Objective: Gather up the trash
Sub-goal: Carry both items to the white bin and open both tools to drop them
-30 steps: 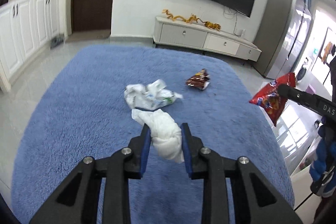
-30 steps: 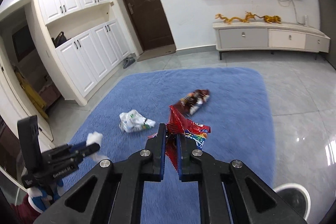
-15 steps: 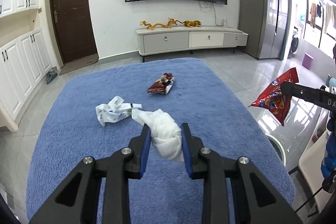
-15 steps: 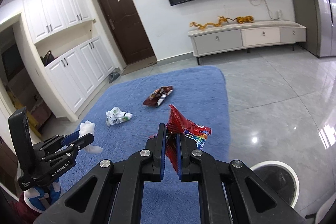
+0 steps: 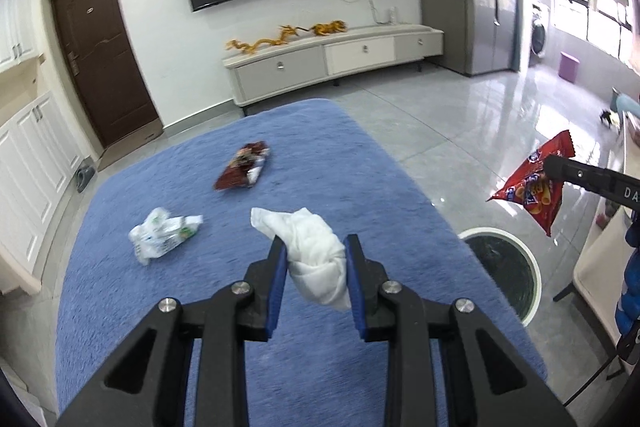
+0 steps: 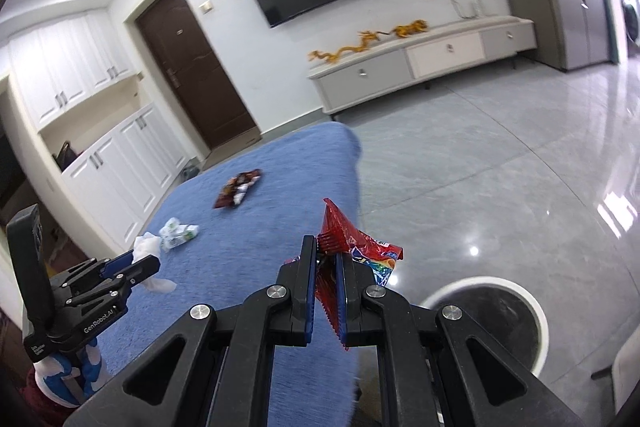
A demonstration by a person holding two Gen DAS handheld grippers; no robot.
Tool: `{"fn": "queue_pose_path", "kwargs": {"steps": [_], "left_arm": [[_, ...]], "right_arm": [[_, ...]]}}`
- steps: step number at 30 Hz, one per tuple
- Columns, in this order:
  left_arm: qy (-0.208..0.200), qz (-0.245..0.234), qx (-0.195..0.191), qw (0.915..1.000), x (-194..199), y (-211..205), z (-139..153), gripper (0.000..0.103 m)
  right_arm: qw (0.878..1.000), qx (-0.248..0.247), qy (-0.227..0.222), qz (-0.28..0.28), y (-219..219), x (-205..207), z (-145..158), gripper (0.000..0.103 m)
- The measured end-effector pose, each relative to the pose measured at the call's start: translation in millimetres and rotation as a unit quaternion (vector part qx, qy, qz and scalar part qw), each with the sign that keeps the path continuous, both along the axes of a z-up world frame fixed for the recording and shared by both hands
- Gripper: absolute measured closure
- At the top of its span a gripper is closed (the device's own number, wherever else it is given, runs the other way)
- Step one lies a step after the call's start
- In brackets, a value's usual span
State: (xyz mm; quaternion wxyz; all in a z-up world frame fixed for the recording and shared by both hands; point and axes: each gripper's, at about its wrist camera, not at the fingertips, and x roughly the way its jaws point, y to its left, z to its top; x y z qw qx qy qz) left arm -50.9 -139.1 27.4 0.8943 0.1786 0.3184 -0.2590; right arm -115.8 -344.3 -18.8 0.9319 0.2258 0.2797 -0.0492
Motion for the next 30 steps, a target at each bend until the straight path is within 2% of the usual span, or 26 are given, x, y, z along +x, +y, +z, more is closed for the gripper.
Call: {"fn": "queue_pose_path", "kwargs": {"steps": [10,19,25,29,30], "left_arm": [[0.020,-0.070,0.043,0.9964,-14,-88,-27,0.076],[0.055,-0.130,0.084,0.9864,-17,-170,-69,0.074],[0.082,-0.156,0.096,0.9798,-16,-210,-92,0.074],[0.103,-0.168,0.089,0.9764,-13,-227,-101,0.074],[0.110,-0.171,0.085,0.9754,-12,-229,-103,0.071]], "right_arm": [[0.996,0.039,0.040,-0.070,-65,-32,-50,0.094],[0.988,0.079,0.081,-0.109,-107,-39,-99,0.091],[0.981,0.101,0.105,-0.130,-128,-41,-129,0.090],[0.977,0.114,0.115,-0.139,-136,-43,-144,0.090],[0.976,0.117,0.118,-0.140,-139,-43,-148,0.090]]}}
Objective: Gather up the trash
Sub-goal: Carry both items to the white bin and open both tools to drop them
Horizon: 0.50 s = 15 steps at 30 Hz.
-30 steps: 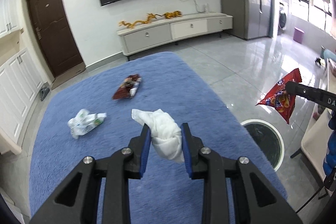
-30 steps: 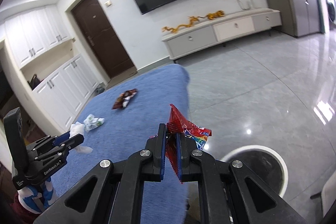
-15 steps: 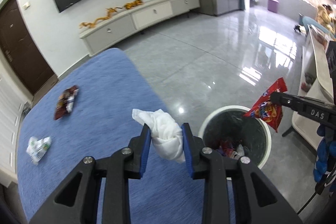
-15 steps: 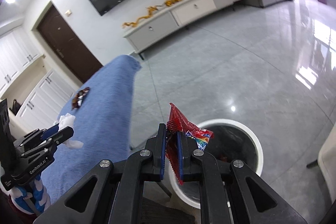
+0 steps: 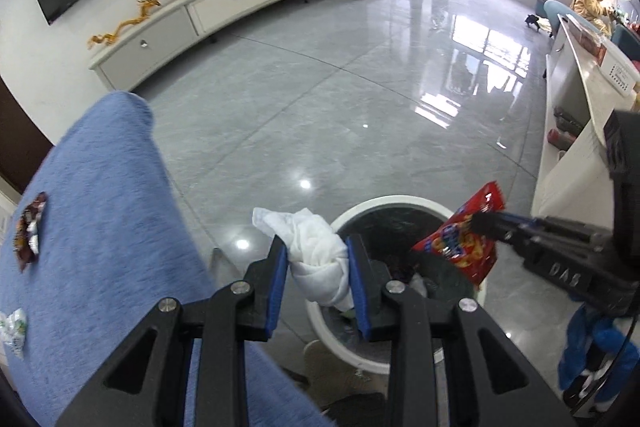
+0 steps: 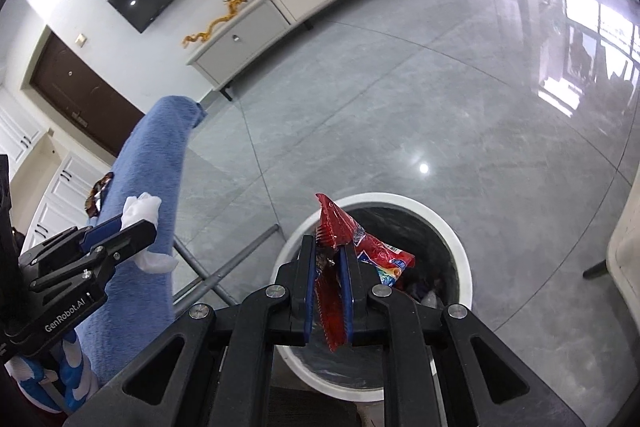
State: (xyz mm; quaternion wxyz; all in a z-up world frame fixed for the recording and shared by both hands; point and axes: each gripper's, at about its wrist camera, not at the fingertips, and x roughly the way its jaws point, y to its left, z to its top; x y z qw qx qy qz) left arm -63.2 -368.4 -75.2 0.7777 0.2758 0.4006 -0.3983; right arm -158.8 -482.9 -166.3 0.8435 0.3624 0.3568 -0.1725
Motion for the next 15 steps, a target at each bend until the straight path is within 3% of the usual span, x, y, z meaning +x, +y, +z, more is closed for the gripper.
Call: {"fn": "queue_pose_path", "kwargs": {"steps": [6,15], "left_arm": [[0.025,-0.006,-0.015,0.9996,0.2,-9.2,-1.8,0.050],[0.041,-0.015,-0.030,0.9986,-4.2,-6.0,6.2,0.048]], "right_arm": [[1.000,0.015,0.007,-0.001,-2.7,3.7,-10.4,0.069],[1.000,0.009,0.011,-0.009,-2.5,2.3,-6.0,0.066]]}}
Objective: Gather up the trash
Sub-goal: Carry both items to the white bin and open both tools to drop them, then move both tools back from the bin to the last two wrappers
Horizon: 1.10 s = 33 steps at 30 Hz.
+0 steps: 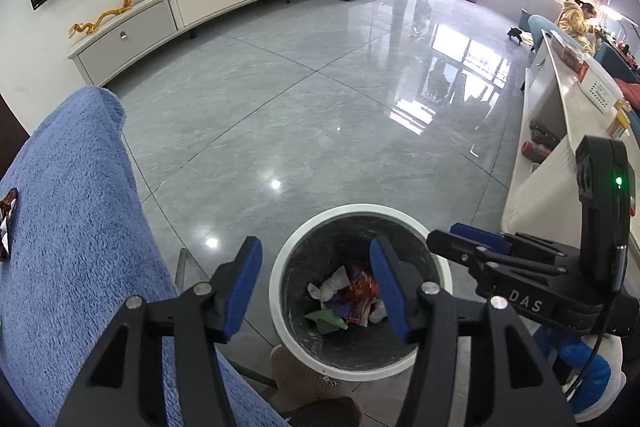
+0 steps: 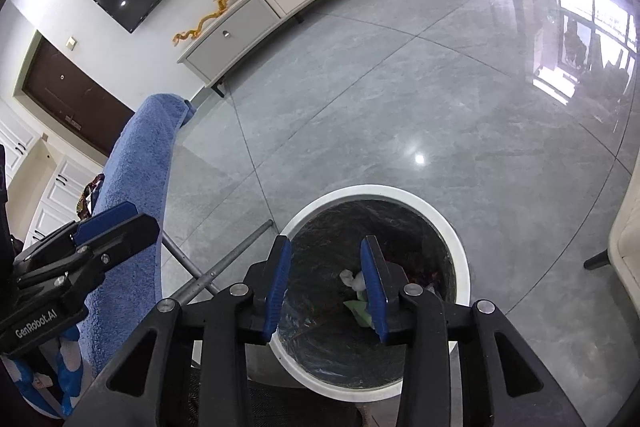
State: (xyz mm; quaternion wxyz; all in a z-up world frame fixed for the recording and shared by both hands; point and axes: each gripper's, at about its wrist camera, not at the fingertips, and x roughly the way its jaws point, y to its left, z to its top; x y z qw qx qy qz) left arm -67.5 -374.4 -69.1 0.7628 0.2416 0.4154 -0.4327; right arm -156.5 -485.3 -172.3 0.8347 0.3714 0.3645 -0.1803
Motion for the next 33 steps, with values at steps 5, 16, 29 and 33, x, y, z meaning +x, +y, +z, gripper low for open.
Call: {"fn": "queue_pose_path", "kwargs": {"steps": [5,16,29,33], "left_arm": [[-0.007,0.002,-0.012,0.9999,-4,14,13,0.048],[-0.045,0.051,-0.050,0.9965,-2,73,51,0.047],[-0.101,0.137,-0.123,0.9778,5,179,104,0.024],[-0.109,0.170,-0.142,0.9689,12,215,116,0.023]], "right_arm": [[1.000,-0.007,-0.005,-0.007,3,-8,10,0.066],[0.999,-0.038,-0.026,-0.010,24,-17,50,0.058],[0.994,-0.090,-0.051,0.032,81,-1,111,0.054],[0.991,-0.110,-0.057,0.057,105,9,132,0.053]]}}
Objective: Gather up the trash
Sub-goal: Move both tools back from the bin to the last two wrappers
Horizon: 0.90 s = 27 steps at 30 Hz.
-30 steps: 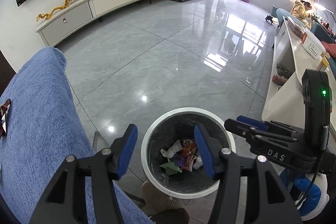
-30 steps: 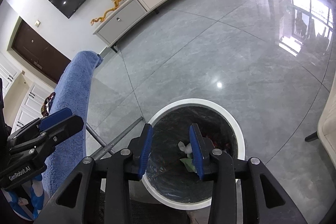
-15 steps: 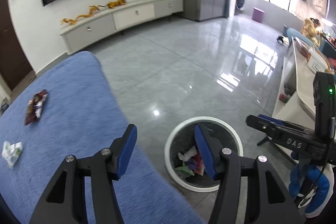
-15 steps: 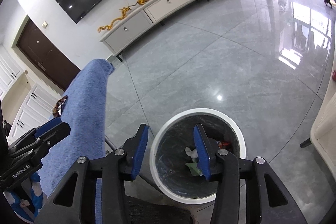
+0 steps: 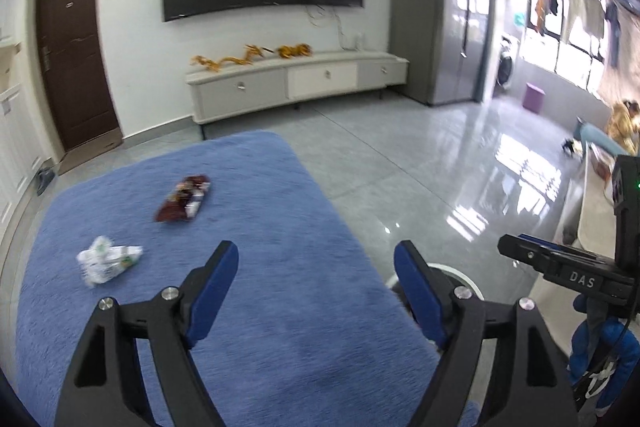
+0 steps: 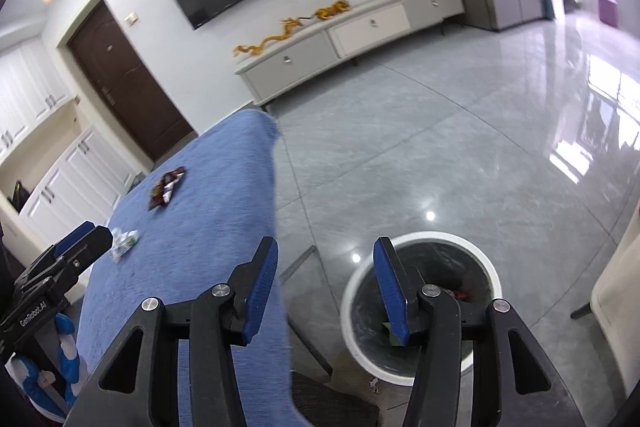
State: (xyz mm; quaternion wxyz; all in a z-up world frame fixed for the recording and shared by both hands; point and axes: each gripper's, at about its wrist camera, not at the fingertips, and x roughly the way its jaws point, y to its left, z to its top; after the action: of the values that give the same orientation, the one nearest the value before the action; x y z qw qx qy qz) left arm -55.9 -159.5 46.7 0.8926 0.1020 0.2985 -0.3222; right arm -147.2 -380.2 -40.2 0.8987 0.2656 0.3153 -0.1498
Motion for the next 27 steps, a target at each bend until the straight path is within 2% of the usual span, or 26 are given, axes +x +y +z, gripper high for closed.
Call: {"fn": "queue_pose_path", "kwargs": {"steps": [8,18,21,27], "left_arm": [[-0.021,0.072,-0.039,0.9964,18,70,20,0.023],[-0.049,0.152,-0.066,0.9849,37,145,33,0.023],[-0.061,0.189,-0.070,0.9777,49,176,37,0.023],[-0.075,0.278,-0.082,0.9541,89,247,50,0.023]], "right_arm": [[0.998,-0.042,-0.015,0.048,46,19,42,0.053],[0.992,-0.077,-0.026,0.100,98,37,74,0.051],[0.989,-0.086,-0.027,0.114,111,44,83,0.051],[0.984,-0.105,-0.036,0.143,131,67,101,0.051]]}}
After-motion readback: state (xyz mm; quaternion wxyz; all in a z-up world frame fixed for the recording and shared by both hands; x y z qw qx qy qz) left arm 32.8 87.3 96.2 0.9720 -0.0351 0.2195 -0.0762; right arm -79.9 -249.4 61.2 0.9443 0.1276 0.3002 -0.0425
